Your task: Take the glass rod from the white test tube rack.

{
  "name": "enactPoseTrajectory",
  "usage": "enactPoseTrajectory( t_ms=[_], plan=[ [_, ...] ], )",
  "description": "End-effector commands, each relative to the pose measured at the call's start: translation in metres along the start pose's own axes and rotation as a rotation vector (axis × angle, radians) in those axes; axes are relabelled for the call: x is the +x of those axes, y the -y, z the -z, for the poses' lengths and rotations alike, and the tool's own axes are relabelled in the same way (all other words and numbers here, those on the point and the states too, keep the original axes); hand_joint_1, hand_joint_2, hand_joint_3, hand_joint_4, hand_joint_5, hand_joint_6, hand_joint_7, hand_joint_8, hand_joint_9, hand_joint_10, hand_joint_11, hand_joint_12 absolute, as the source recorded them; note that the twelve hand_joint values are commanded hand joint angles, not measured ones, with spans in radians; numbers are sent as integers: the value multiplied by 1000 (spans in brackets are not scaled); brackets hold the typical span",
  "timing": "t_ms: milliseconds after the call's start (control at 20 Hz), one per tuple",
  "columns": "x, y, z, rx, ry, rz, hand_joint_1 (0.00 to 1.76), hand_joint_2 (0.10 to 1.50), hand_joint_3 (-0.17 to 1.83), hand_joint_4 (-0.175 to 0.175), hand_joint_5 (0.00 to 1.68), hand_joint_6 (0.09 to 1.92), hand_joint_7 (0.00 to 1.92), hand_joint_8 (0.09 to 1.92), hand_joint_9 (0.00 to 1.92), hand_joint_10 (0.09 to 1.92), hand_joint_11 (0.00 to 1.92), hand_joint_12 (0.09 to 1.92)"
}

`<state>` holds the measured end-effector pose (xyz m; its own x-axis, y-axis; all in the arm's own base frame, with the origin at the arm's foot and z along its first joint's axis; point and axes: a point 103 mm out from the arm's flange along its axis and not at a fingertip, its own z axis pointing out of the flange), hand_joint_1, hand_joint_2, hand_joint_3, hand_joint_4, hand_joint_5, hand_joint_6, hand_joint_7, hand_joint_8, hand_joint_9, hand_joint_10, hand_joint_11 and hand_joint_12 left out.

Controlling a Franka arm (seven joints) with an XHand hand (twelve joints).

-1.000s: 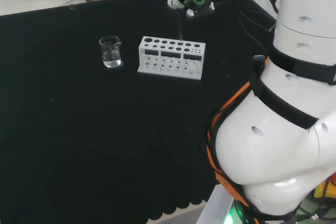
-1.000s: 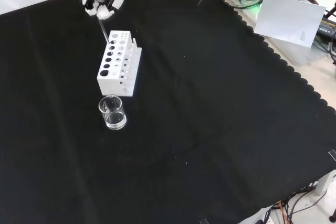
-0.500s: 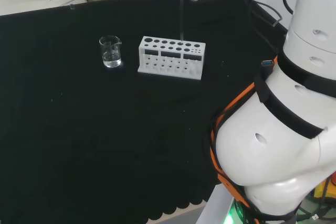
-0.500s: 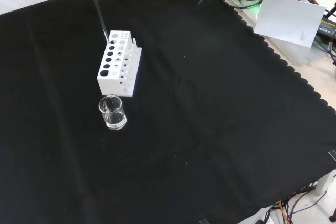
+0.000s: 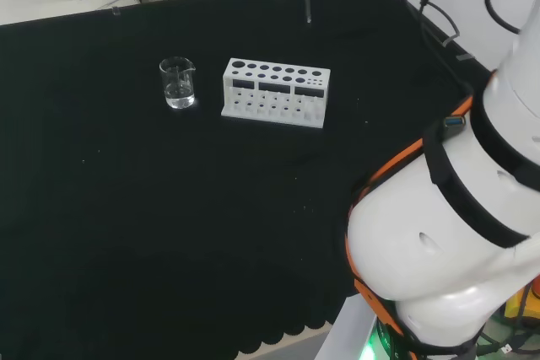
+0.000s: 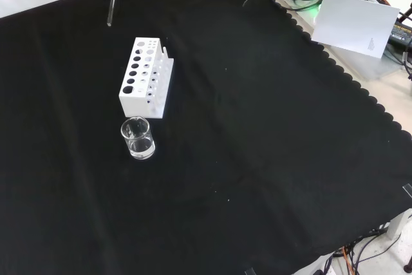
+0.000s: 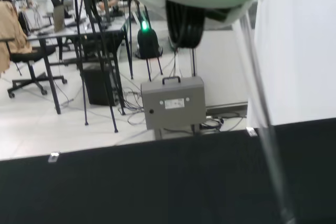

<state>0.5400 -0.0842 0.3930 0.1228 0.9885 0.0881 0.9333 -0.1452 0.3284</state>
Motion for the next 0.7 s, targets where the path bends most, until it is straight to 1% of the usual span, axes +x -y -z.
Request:
enactPoseTrajectory(
  t_ms=[50, 450, 700],
  plan=[
    [21, 31, 22, -25, -43, -6, 1322, 609, 796, -175, 1203, 592, 1265, 1015, 1598, 798, 1636, 744],
    [32, 39, 27, -31, -43, 16, 1322, 608, 796, -175, 1207, 586, 1269, 1008, 1606, 784, 1643, 736],
    [30, 38, 29, -22, -39, 26, 1323, 606, 797, -175, 1207, 586, 1273, 1002, 1608, 780, 1645, 734]
  ],
)
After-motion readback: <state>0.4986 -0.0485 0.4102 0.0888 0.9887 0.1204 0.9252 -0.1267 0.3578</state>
